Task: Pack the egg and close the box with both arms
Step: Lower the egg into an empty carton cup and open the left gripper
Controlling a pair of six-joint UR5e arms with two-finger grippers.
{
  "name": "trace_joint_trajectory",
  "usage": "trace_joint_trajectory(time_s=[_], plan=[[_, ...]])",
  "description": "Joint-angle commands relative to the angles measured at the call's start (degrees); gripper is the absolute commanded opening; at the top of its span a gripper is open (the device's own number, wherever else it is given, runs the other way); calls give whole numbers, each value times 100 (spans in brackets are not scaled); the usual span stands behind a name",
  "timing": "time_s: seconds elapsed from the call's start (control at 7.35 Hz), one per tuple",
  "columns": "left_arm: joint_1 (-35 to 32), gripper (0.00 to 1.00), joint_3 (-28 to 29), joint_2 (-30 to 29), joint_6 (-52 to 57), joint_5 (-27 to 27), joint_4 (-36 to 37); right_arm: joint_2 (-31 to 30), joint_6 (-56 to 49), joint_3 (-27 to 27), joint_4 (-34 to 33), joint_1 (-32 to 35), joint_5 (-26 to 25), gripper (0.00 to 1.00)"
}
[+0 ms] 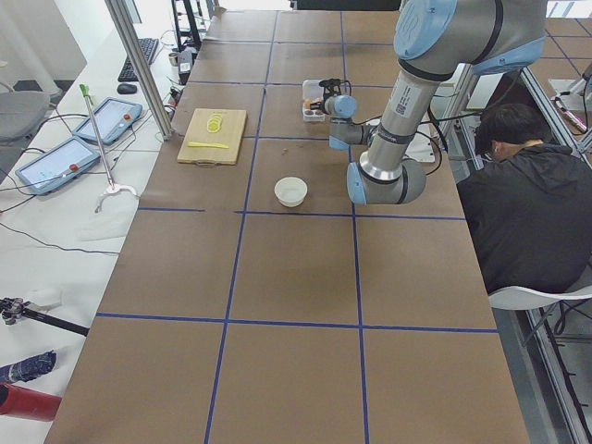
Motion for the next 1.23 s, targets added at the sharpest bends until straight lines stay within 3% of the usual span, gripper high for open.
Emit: trace_joint_trajectory(time_s=[0.0,0.27,0.41,0.54,1.09], plan=[[54,50,6,0,9,25,9,-3,-5,0,0,27,3,100],[71,59,6,-9,9,25,9,-38,-22,0,0,62,12,100],[80,72,6,-9,9,16,9,-47,-23,9,0,71,12,100],[89,77,6,-26,0,16,9,-65,-23,17,0,80,12,100],[46,79,-117,-44,-26,7,0,-108,-31,35,0,89,21,100]])
